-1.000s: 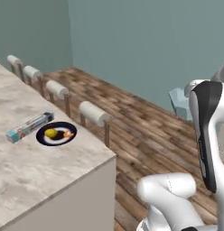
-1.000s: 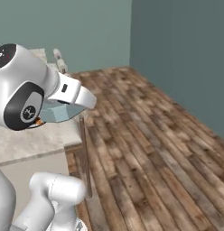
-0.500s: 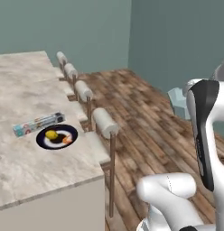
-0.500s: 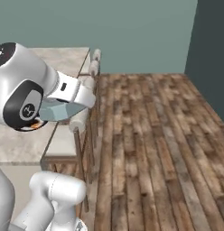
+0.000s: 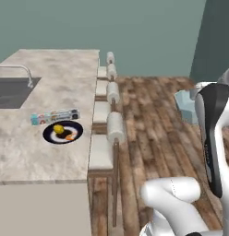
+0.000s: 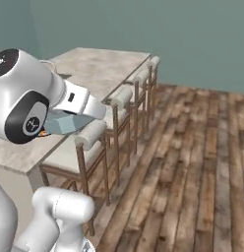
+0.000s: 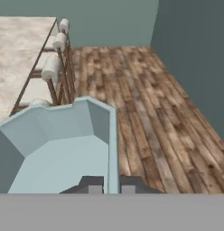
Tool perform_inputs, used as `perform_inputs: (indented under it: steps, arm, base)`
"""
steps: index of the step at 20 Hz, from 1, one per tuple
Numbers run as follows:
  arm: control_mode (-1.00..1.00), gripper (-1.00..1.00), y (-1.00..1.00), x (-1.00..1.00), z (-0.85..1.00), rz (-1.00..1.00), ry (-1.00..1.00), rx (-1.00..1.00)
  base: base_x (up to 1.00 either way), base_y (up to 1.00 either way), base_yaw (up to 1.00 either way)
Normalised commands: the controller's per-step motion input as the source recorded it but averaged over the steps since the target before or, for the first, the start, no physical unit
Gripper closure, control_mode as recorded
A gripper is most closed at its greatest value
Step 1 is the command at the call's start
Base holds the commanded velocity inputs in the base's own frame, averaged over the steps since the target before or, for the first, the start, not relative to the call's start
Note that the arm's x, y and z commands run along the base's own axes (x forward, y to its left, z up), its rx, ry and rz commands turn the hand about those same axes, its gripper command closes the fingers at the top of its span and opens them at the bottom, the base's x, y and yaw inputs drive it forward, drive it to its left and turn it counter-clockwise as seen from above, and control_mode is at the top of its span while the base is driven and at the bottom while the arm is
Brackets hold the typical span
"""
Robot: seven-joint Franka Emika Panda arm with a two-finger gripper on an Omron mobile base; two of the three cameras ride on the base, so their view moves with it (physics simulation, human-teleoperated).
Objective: Retrieve the tupperware and aluminum foil from the cabinet and place them on the dining counter near the plate with lemon and shrimp to prepare for storing leftovers.
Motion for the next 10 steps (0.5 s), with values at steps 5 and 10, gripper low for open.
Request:
perform_inputs:
  steps: [5,10]
  arm:
    - [1.0,1.0,0.0,0.0,0.0,0.0,0.0,0.0]
    - [1.0,1.0,0.0,0.0,0.0,0.0,0.0,0.0]
  base:
    - [0.83,-0.2,0.74]
    - [0.81,-0.17,0.77]
